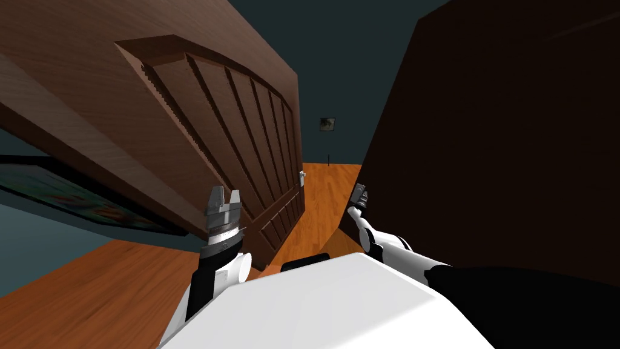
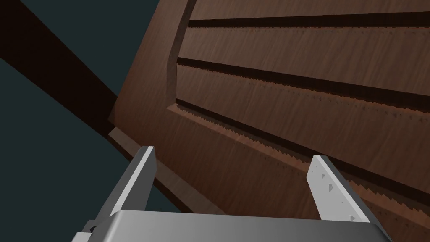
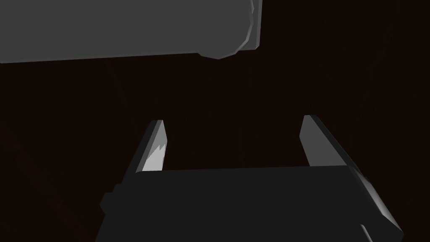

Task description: Push the door open

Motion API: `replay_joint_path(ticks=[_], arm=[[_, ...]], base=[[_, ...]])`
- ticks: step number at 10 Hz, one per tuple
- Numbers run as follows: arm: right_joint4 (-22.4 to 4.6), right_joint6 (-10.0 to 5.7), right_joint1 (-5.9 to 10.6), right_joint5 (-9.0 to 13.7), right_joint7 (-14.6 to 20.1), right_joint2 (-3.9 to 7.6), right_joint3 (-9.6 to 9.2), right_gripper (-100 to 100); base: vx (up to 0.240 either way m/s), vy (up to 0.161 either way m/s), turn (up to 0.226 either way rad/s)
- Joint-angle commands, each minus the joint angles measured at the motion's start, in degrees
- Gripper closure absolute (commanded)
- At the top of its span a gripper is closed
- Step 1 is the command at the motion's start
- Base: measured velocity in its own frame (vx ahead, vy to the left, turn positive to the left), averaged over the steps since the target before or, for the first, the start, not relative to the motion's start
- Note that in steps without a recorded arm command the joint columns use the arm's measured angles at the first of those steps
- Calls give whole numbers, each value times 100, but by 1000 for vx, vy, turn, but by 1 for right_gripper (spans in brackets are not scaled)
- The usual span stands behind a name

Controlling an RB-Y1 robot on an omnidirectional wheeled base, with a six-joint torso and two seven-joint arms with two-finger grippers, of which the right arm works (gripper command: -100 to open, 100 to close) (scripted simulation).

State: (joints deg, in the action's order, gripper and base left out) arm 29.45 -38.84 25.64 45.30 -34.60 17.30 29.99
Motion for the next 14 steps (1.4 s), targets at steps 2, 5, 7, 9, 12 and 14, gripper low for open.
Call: replay_joint_path(ticks=[2,5,7,9,12,14], arm=[[-24,11,63,47,-125,-41,31,-100],[-41,14,85,60,-155,-49,38,-100],[-68,-75,130,79,-236,-109,74,-100],[-99,-190,187,104,-338,-184,123,-100],[-147,-366,274,141,-493,-298,196,-100],[-210,-393,304,136,-474,-286,191,-100]], base=[[-85,228,-8],[-21,168,-9],[26,-133,55],[36,-225,63],[118,-215,65],[135,-156,32]])
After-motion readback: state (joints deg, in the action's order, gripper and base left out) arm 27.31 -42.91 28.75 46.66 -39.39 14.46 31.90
